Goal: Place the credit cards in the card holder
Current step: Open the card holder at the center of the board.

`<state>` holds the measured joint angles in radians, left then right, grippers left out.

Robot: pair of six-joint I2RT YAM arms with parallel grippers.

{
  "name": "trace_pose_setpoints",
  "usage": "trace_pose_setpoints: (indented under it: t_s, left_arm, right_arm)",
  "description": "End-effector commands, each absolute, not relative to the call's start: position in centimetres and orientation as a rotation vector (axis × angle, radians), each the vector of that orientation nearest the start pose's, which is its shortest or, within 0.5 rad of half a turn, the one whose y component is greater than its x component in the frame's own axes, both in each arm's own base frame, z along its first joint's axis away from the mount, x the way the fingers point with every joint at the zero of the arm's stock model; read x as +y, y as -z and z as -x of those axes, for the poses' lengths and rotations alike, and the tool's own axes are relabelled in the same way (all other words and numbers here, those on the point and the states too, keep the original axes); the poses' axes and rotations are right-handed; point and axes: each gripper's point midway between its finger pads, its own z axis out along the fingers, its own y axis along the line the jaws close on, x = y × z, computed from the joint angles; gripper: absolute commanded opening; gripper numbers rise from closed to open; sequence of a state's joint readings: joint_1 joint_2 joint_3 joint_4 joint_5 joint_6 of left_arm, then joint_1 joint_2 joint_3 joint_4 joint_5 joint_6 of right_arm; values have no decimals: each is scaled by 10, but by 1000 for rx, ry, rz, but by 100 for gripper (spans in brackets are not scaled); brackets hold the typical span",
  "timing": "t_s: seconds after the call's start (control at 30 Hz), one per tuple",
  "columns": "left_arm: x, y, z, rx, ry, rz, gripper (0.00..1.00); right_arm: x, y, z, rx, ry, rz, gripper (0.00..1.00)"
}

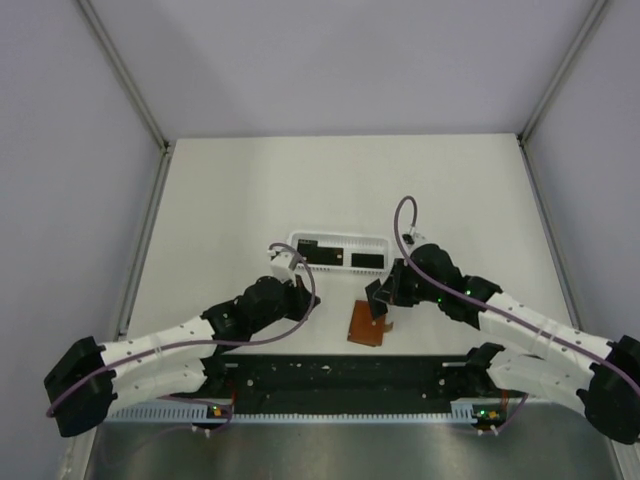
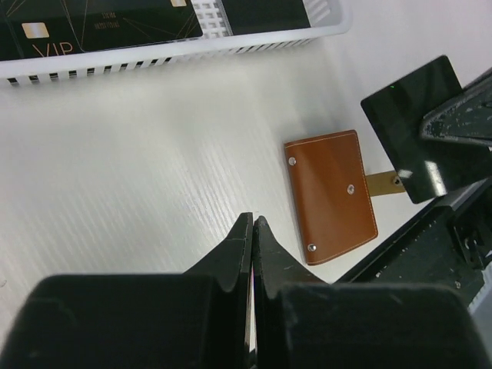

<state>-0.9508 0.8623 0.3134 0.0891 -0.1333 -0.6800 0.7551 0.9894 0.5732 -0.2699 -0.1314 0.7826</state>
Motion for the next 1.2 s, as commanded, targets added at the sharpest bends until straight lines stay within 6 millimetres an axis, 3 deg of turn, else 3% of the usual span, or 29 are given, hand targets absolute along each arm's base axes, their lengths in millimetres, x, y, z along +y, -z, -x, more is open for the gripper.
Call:
trace_pose_setpoints:
  t_s: [0.0, 0.1, 0.4, 0.73, 1.17]
  left_arm:
    - [-265, -112, -186, 2108, 851, -262, 0]
    - [-278, -108, -184, 2117, 904, -296, 0]
    - [-298, -82, -175, 2178, 973, -371, 0]
    - [-305, -70, -173, 2211, 999, -379, 0]
    - [-314, -64, -168, 2234, 1038, -413, 0]
  right_arm:
    - [212, -83, -165, 2514, -815, -182, 0]
    - [205, -66, -157, 2549, -802, -282, 0]
    - [190, -46, -144, 2596, -748, -381, 0]
    - [176, -53, -148, 2545, -686, -425, 0]
    - [177, -43, -144, 2575, -683, -416, 0]
